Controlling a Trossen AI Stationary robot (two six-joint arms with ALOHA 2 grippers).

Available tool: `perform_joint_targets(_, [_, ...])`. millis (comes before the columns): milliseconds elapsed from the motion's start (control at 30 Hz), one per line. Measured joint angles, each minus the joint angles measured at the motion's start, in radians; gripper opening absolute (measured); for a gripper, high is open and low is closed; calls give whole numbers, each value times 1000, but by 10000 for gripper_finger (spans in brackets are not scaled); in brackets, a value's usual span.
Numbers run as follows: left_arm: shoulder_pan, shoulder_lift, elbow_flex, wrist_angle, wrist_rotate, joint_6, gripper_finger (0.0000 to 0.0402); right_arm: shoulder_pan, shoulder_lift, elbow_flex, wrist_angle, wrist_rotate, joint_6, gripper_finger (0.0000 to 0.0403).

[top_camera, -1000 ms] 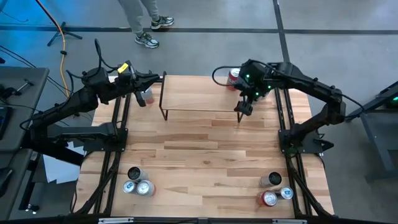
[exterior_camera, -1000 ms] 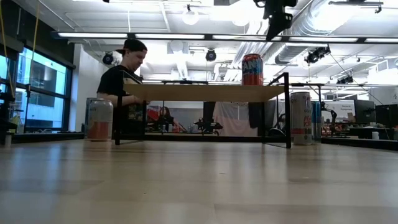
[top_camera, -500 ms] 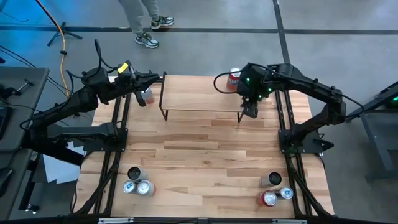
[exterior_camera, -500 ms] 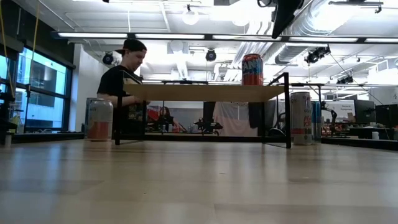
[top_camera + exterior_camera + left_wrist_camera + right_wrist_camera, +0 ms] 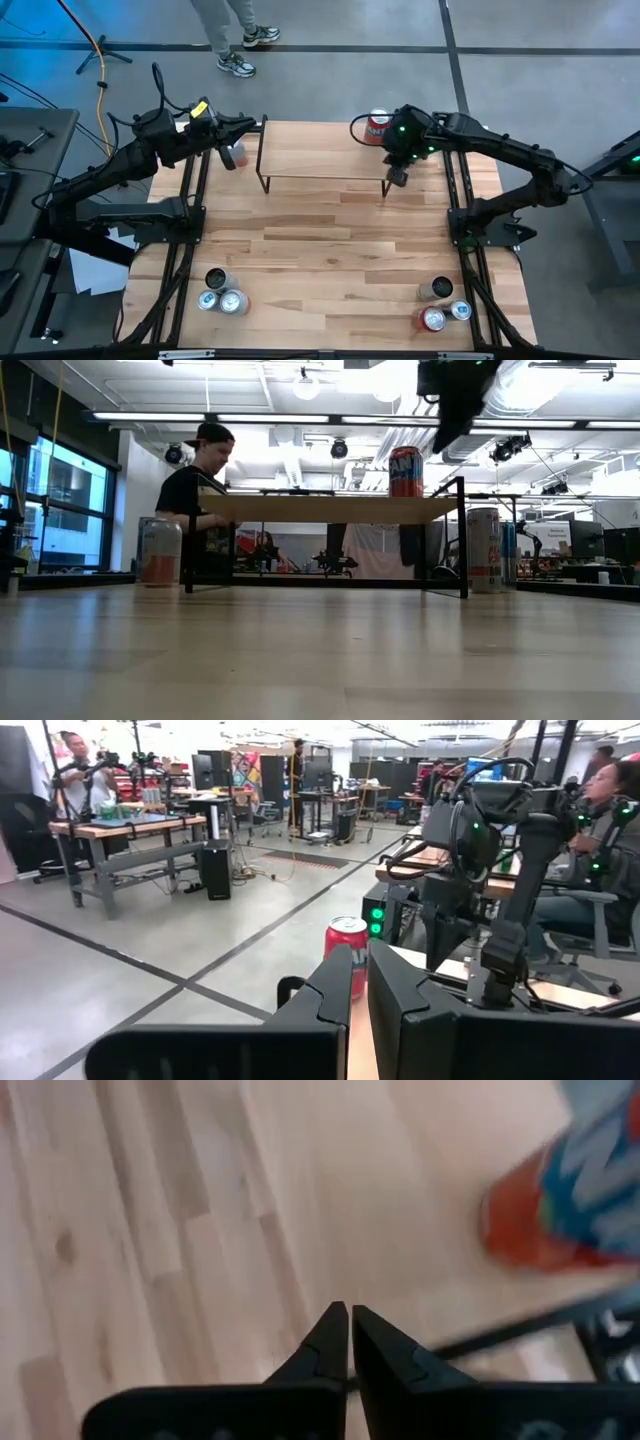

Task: Place canned beverage on shelf
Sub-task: Put the top red soda can on the shelf

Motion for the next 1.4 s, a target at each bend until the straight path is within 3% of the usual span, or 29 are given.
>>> perform_joint_targets(267, [0, 0, 0, 0, -22, 17, 0, 58, 127, 0, 67, 242, 12, 0])
perform_joint_targets(533, [0, 0, 0, 0, -25, 19, 0, 92, 157, 0, 132, 437, 86, 0])
perform_joint_targets(1400, [0, 0, 0, -31, -25, 18, 0, 79, 157, 0, 213, 628, 58, 0])
